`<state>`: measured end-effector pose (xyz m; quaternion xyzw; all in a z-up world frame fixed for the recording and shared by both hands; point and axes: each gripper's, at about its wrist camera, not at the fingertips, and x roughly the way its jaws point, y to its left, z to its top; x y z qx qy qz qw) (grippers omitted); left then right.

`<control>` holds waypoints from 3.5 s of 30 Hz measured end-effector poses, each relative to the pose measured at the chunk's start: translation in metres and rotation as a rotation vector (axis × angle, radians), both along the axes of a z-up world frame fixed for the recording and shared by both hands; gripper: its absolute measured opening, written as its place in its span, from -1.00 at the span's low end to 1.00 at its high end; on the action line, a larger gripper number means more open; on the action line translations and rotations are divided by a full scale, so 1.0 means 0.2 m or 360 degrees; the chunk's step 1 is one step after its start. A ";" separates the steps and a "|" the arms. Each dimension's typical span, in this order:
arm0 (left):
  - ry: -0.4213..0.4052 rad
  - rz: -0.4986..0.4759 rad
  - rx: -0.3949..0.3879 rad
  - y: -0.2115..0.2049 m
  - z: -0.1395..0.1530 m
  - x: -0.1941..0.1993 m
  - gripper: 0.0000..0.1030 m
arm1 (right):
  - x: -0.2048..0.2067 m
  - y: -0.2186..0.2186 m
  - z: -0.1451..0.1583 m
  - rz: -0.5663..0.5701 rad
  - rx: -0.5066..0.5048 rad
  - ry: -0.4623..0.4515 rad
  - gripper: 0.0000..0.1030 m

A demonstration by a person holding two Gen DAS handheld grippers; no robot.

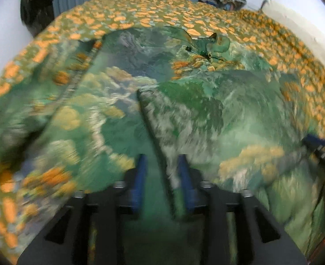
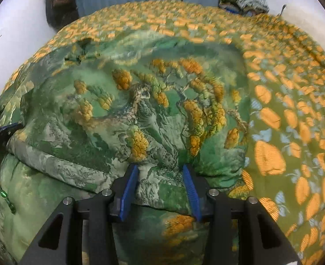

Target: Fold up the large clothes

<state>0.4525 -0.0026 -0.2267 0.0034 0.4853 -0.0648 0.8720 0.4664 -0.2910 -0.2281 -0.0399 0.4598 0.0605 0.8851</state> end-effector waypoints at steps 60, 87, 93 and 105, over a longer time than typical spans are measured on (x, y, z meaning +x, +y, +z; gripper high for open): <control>-0.0783 -0.0251 0.0599 -0.31 0.49 -0.05 -0.80 | -1.01 0.31 0.27 0.0164 0.0501 -0.0090 0.38; -0.0289 0.0207 0.0151 0.33 0.25 -0.49 0.73 | 0.39 0.43 0.12 0.0046 0.0943 0.0249 -0.70; -0.0269 0.0248 0.0060 0.37 0.27 -0.34 0.73 | 0.45 0.49 0.19 0.0072 0.0466 0.0051 -0.18; -0.0046 0.0204 0.0018 0.34 0.09 0.20 0.53 | 0.31 0.75 0.25 0.0516 0.0475 -0.0046 0.03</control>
